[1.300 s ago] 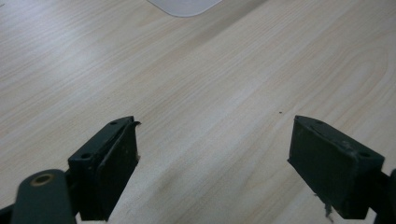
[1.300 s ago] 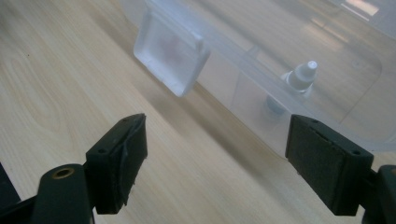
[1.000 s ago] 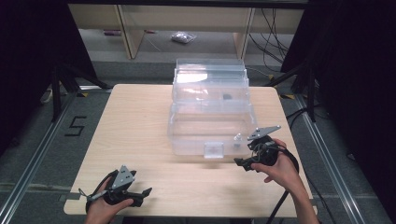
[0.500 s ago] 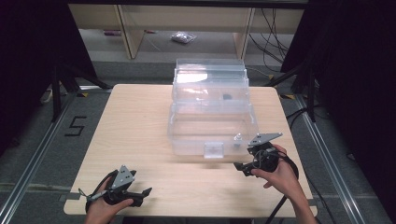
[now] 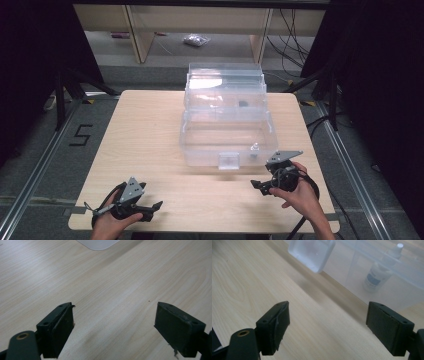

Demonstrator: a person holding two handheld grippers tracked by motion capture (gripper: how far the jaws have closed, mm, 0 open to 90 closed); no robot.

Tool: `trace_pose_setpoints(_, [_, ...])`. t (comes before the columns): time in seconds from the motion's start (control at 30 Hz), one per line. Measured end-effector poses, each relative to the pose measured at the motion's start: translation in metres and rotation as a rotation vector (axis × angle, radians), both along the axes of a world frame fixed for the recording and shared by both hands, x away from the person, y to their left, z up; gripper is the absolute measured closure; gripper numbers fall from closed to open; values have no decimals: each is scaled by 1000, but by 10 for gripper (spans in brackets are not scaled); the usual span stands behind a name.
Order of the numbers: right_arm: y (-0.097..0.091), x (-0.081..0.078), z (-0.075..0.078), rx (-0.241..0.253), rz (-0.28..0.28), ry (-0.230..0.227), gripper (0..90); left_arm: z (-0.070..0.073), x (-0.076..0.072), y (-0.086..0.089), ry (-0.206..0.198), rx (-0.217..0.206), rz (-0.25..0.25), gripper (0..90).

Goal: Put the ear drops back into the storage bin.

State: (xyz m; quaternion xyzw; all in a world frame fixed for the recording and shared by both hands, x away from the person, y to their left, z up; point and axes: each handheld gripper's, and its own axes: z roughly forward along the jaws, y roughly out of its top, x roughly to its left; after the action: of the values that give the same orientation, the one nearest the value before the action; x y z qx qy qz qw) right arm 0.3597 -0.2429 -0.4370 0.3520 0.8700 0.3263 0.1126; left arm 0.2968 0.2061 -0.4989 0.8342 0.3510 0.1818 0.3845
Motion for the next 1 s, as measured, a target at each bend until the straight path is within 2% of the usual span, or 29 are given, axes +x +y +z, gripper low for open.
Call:
trace_pose_setpoints(0.03, [1,-3,0,7,-38,11,199,0,0,0,0,0,0,151])
trace_pose_setpoints(0.07, [0,-2,-3,3,-25,-8,199,0,0,0,-1,-3,1,150])
trace_pose_setpoints(0.1, [1,-5,-1,4,-40,38,199,-1,0,-1,-1,-9,3,150])
trace_pose_setpoints(0.13, [0,-3,-5,7,-24,-27,200,0,1,0,-3,12,-1,151])
trace_pose_setpoints(0.2, [0,-5,-5,6,-30,10,197,0,1,0,-4,14,-1,150])
trace_pose_setpoints(0.23, [0,-4,-8,10,-22,-15,197,0,1,0,-4,12,-1,150])
trace_pose_setpoints(0.27, [-1,-5,-8,12,-15,1,196,0,0,0,-3,5,2,151])
trace_pose_setpoints(0.3, [0,-6,-9,18,-30,3,194,0,0,-1,-2,-11,4,151])
trace_pose_setpoints(0.33, [-1,-7,-9,11,-16,17,194,0,0,-1,-2,-9,3,151])
trace_pose_setpoints(0.37, [-2,-8,-10,0,-17,-1,194,0,0,1,-3,15,-3,150])
trace_pose_setpoints(0.43, [-1,-10,-12,7,-22,19,191,0,1,0,-4,15,-2,151])
trace_pose_setpoints(0.5, [-1,-10,-16,20,-10,-7,190,0,1,0,2,17,-4,151])
trace_pose_setpoints(0.53, [-2,-12,-16,10,-24,8,189,0,1,0,-4,16,0,151])
trace_pose_setpoints(0.57, [-1,-14,-17,26,-44,24,190,0,1,0,-5,15,1,150])
trace_pose_setpoints(0.6, [-2,-15,-17,17,-36,27,189,0,0,0,-4,15,-2,150])
trace_pose_setpoints(0.63, [-3,-14,-21,23,-19,-6,187,0,0,0,-5,11,1,151])
trace_pose_setpoints(0.7, [-3,-17,-23,27,-25,15,187,0,0,0,-5,12,1,151])
trace_pose_setpoints(0.73, [-4,-17,-24,14,-16,10,185,0,0,0,-5,12,1,150])
trace_pose_setpoints(0.77, [-4,-18,-26,32,-15,11,185,0,0,0,-5,12,0,151])
trace_pose_setpoints(0.83, [-5,-20,-29,36,-21,9,185,0,0,0,-5,12,1,151])
trace_pose_setpoints(0.87, [-6,-20,-30,23,-5,3,184,0,0,0,-5,12,1,150])
trace_pose_setpoints(1.0, [-6,-27,-32,29,-35,26,182,0,0,0,-5,12,2,150])
